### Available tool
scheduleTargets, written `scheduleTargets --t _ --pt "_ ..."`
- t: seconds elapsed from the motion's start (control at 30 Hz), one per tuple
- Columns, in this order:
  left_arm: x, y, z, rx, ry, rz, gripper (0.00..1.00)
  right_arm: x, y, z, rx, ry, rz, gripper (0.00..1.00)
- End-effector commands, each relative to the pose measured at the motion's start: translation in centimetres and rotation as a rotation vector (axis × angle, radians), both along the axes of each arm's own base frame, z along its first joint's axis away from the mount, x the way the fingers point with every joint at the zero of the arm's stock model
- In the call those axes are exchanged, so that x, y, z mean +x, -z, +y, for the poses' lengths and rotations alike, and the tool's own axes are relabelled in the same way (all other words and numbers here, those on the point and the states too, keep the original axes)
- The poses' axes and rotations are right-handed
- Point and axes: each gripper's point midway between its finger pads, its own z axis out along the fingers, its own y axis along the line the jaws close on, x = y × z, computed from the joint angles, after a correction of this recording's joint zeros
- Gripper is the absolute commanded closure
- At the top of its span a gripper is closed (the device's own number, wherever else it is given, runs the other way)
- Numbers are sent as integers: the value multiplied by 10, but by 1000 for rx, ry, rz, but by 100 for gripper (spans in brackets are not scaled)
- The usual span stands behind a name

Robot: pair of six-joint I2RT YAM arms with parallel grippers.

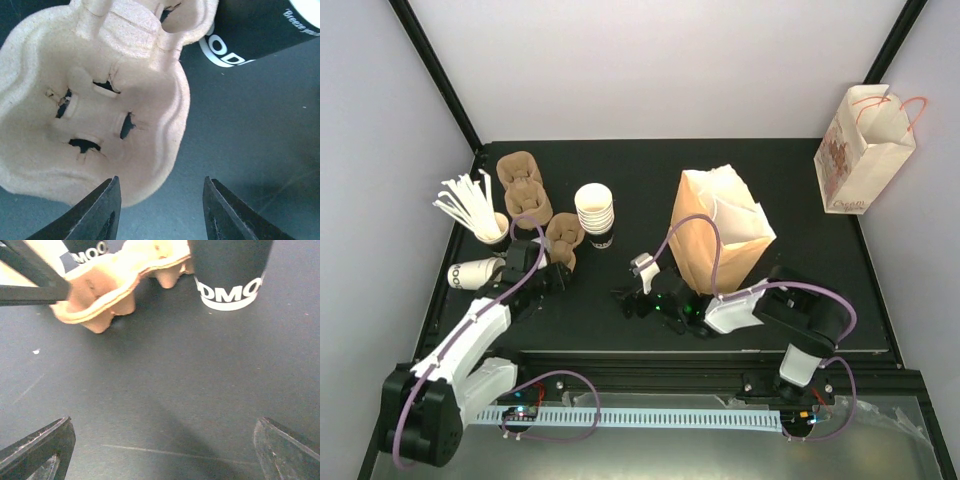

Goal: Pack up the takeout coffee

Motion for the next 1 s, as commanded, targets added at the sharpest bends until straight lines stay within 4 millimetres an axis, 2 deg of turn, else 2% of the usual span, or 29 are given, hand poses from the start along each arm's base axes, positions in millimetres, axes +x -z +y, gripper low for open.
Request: scheduleTargets --t 0.0,0.2,0.4,0.53,0.77,0.97 --pt "25 -15 9 113 -33 -46 51 -16 -11 8 11 -95 53 0" --pt "30 -4 8 120 -26 -21 44 -22 -15 26 -71 -141 40 3" --pt "31 -3 8 140 -7 -40 43 -34 -42 38 -90 -158 -6 3" --pt "34 -2 9 156 6 -47 47 -40 -61 45 -110 -159 -28 3" --pt "37 -2 7 156 13 -64 48 -48 -77 48 -197 -140 -50 3" --pt "39 4 5 154 24 -42 49 -51 -90 37 -208 -123 -53 2"
